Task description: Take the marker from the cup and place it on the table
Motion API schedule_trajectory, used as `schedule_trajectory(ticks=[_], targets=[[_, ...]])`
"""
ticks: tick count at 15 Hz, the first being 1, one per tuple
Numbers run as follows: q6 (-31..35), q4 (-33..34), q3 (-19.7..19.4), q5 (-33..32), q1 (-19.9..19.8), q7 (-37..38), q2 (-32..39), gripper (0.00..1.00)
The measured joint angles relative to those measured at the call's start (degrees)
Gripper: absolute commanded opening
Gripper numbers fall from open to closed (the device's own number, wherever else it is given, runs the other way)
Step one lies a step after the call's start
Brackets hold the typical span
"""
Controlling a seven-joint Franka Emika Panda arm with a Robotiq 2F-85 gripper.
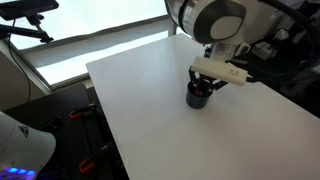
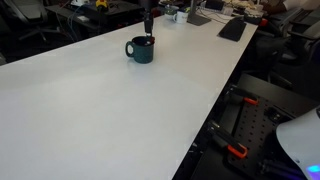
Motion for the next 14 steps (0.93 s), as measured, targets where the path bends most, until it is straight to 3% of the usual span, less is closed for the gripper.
schedule_trajectory(ticks=[2, 3, 4, 6, 9, 11, 14], targets=[[-0.1, -0.05, -0.02, 0.0, -0.19, 0.0, 0.0, 0.84], [-0.27, -0.05, -0.04, 0.0, -0.26, 0.0, 0.0, 0.58], [-0.49, -0.05, -0.05, 0.0, -0.34, 0.0, 0.0, 0.45], [-0.93, -0.05, -0.06, 0.0, -0.48, 0.0, 0.0, 0.38], [-1.29, -0.05, -0.06, 0.0, -0.74, 0.0, 0.0, 0.12], [-1.42, -0.05, -0.06, 0.0, -0.9, 0.0, -0.01, 0.01], [-1.53, -0.05, -0.06, 0.09, -1.0, 0.0, -0.01, 0.05]])
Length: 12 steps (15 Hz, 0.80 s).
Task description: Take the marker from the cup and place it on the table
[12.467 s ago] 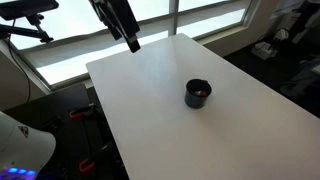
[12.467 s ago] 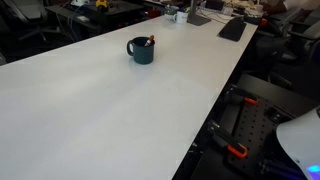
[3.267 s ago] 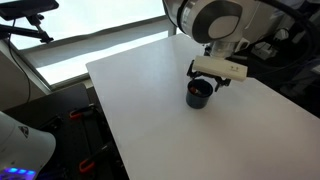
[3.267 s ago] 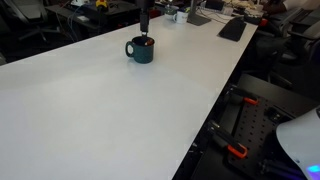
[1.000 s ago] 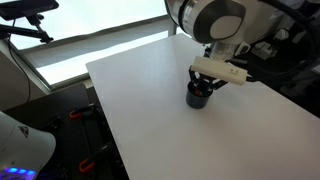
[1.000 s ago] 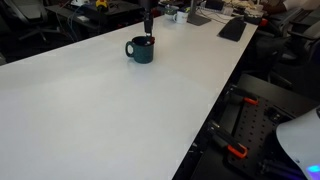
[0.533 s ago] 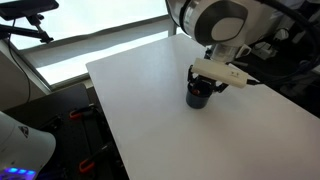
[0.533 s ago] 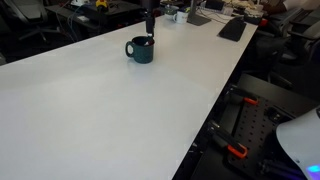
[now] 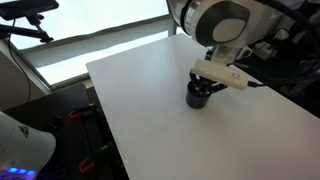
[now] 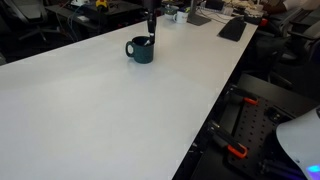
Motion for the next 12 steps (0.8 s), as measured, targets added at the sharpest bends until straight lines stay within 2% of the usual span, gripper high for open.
schedule_trajectory(ticks=[8, 12], targets=[[-0.21, 0.01, -0.01, 2.24, -0.18, 0.01, -0.25, 0.05], [-0.2, 0.03, 0.3, 5.32, -0.18, -0.01, -2.81, 0.05]])
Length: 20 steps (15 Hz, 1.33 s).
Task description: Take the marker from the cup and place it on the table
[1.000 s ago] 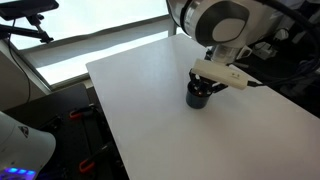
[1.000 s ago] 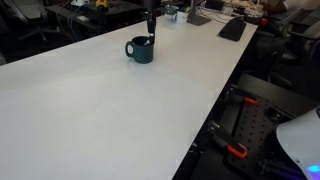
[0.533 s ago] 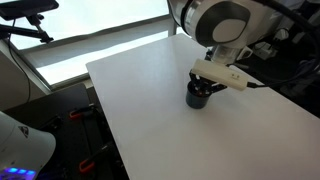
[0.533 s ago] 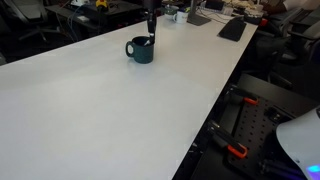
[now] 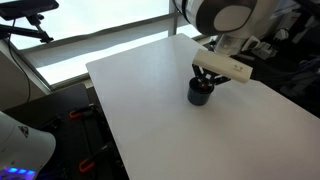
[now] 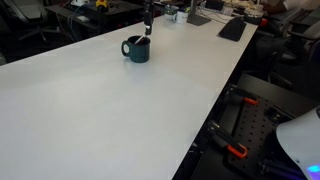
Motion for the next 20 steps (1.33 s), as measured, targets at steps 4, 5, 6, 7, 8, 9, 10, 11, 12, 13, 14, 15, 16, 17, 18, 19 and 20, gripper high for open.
schedule_trajectory(ticks=[4, 5, 6, 7, 8, 9, 10, 11, 12, 13, 14, 15, 16, 17, 18, 19, 20], targets=[[0.0, 0.0, 0.46, 2.81, 0.1, -0.05, -3.95, 0.05], [0.0, -0.01, 0.57, 3.41, 0.13, -0.15, -4.82, 0.05], [0.0, -0.05, 0.61, 3.93, 0.17, -0.55, -5.57, 0.05], [0.0, -0.1, 0.61, 4.45, 0.21, -0.96, -6.22, 0.05], [0.0, -0.17, 0.61, 4.86, 0.25, -1.16, -6.75, 0.05], [0.0, -0.27, 0.61, 5.23, 0.28, -1.4, -7.14, 0.05], [-0.03, -0.54, 0.61, 5.76, 0.32, -2.08, -7.54, 0.05], [-0.06, -1.0, 0.62, 6.28, 0.39, -2.74, -7.9, 0.05], [-0.21, -1.55, 0.63, 6.97, 0.45, -3.55, -8.21, 0.05], [-0.5, -2.1, 0.66, 7.68, 0.55, -4.47, -8.46, 0.05], [-0.93, -2.69, 0.68, 8.37, 0.7, -5.48, -8.7, 0.05], [-1.59, -3.29, 0.69, 8.93, 0.89, -6.31, -8.92, 0.05], [-2.28, -3.89, 0.7, 9.43, 1.14, -6.97, -9.16, 0.05], [-2.94, -4.49, 0.71, 9.81, 1.43, -7.66, -9.4, 0.05], [-3.71, -5.05, 0.72, 10.06, 1.75, -8.01, -9.65, 0.05], [-4.34, -5.68, 0.72, 10.19, 2.09, -8.38, -9.94, 0.05], [-4.81, -6.33, 0.72, 10.27, 2.45, -8.69, -10.23, 0.05]])
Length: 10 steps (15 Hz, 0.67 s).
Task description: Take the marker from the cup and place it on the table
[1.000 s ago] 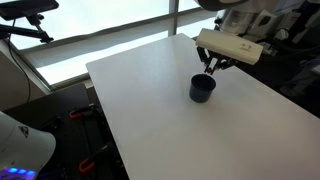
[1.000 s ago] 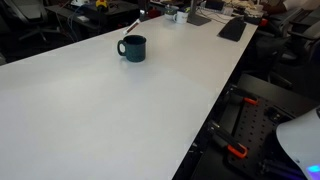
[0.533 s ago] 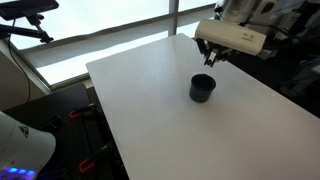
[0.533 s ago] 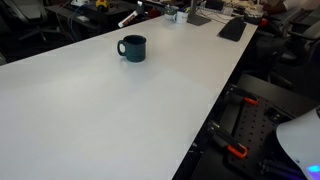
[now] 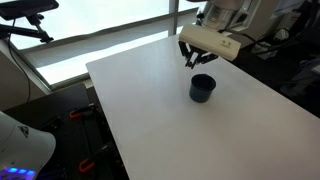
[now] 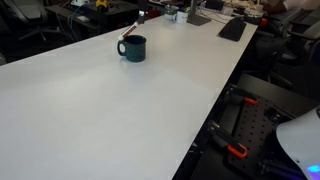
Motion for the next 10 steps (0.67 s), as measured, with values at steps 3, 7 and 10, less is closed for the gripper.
schedule_trajectory(ticks=[3, 7, 10], targets=[[-0.83, -2.33, 0.0, 0.0, 1.09, -0.09, -1.12, 0.05], [-0.97, -6.27, -0.04, 0.0, 2.12, -0.09, -2.68, 0.05], [-0.91, -8.96, -0.27, -0.07, 2.43, -0.09, -3.37, 0.05]])
